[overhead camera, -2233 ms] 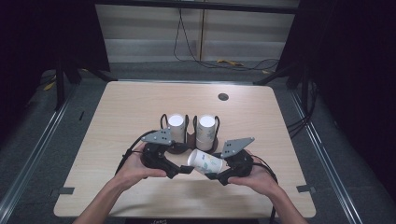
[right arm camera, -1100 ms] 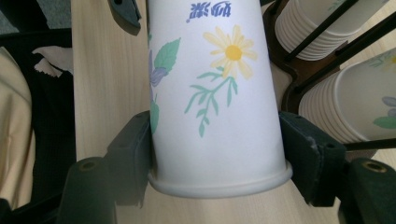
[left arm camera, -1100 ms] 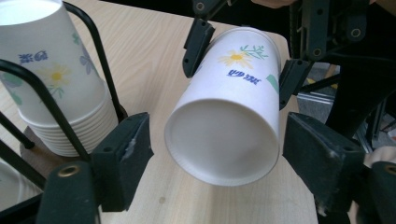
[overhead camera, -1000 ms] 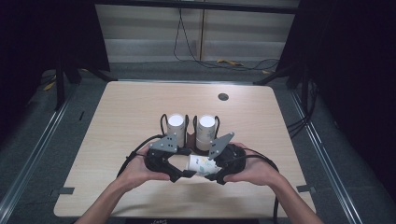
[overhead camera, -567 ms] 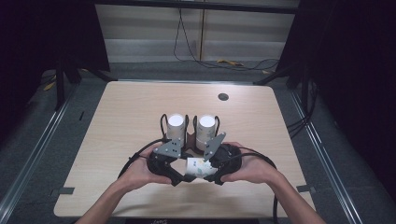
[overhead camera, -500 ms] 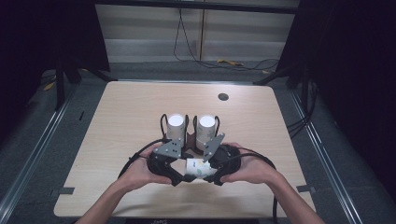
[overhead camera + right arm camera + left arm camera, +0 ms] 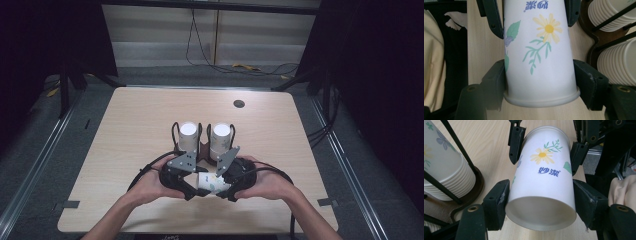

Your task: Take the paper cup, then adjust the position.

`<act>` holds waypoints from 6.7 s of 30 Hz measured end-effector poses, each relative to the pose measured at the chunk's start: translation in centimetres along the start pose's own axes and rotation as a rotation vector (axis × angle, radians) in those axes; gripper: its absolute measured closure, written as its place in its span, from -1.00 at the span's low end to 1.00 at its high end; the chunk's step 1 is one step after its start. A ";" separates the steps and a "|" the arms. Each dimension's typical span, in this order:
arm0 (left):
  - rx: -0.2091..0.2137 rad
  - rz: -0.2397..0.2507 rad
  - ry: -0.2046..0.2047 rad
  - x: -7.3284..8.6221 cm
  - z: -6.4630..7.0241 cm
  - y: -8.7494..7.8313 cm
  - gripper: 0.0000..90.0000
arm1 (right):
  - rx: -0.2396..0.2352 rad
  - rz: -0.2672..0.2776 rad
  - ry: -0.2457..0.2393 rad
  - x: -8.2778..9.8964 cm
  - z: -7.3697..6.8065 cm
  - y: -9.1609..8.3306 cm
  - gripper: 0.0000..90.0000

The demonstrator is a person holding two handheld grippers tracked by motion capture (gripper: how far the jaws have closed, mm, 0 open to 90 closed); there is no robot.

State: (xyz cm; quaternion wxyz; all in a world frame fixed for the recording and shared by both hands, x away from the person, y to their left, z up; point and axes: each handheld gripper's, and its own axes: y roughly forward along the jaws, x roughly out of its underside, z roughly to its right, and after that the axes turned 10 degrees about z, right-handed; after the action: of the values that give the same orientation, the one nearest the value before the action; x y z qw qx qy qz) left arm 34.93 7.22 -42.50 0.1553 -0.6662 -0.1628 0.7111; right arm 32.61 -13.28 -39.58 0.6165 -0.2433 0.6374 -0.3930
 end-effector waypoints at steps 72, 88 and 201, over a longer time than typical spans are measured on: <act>0.014 0.257 -0.121 0.6 -0.6 -1.9 -0.21 | 0.083 0.459 0.228 5.4 -0.1 -2.2 -0.67; 0.013 0.336 -0.134 0.8 -0.7 -2.5 -0.21 | 0.072 0.583 0.304 6.2 0.2 -2.8 -0.68; -0.113 0.265 -0.096 1.8 -1.4 -2.0 -0.59 | 0.147 0.752 0.499 7.1 1.5 -4.3 -0.35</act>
State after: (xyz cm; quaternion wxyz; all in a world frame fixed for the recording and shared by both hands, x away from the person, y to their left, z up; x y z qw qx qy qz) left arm 36.20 9.85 -43.26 0.0143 -0.6548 -0.1204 0.7460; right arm 32.44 -21.72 -40.24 0.5596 0.1516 0.7808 -0.2329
